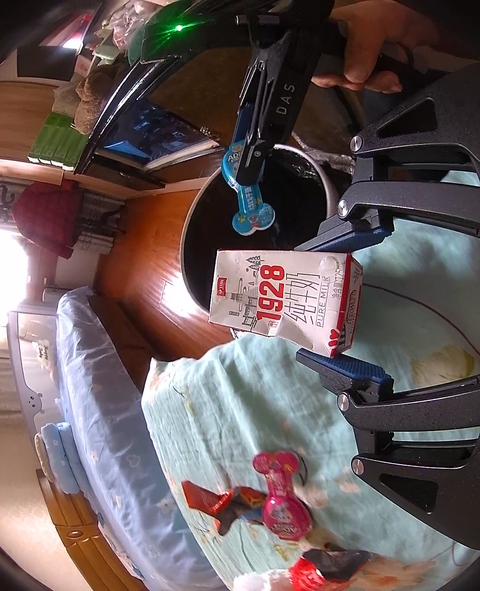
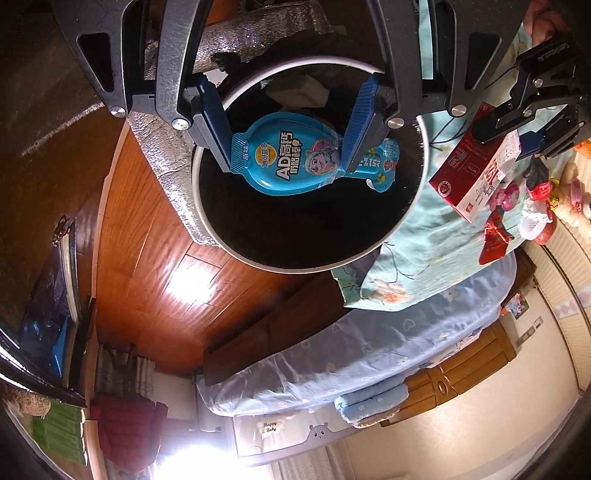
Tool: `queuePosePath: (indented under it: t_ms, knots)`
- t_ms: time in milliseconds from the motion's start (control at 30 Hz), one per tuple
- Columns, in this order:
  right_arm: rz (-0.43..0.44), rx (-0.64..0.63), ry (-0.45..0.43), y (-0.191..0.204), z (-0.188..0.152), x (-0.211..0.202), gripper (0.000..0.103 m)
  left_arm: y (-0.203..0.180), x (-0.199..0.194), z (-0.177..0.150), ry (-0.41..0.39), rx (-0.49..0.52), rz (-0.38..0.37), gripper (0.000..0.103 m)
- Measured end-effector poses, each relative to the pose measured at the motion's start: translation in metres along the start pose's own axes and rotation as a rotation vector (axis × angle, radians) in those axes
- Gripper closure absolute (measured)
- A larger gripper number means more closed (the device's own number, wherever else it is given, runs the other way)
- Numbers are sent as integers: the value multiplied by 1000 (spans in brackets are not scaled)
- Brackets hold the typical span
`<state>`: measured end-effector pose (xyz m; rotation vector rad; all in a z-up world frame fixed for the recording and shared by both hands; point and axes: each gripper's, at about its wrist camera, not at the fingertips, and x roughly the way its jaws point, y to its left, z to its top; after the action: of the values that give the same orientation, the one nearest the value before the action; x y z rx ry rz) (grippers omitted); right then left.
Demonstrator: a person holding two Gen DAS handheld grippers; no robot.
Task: Collect trash
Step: 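Carry carton and candy toy over the bin and open both tools, then move both tools back toward the red snack bag and pink candy toy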
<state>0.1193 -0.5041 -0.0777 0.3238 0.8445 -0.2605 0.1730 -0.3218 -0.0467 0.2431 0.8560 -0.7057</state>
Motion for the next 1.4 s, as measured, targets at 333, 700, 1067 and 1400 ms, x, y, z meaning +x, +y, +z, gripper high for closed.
queuePosePath:
  t_ms: [333, 700, 1067, 1400]
  knots:
    - [-12, 6, 16, -9, 4, 7, 43, -11, 14, 16, 9, 27, -2, 55]
    - [-14, 1, 31, -11, 13, 13, 43, -17, 25, 24, 29, 32, -11, 54]
    - [-5, 18, 35, -13, 14, 16, 36, -7, 16, 24, 1, -5, -18, 41]
    - [33, 19, 4, 6, 7, 2, 33, 29, -8, -5, -11, -108, 10, 39]
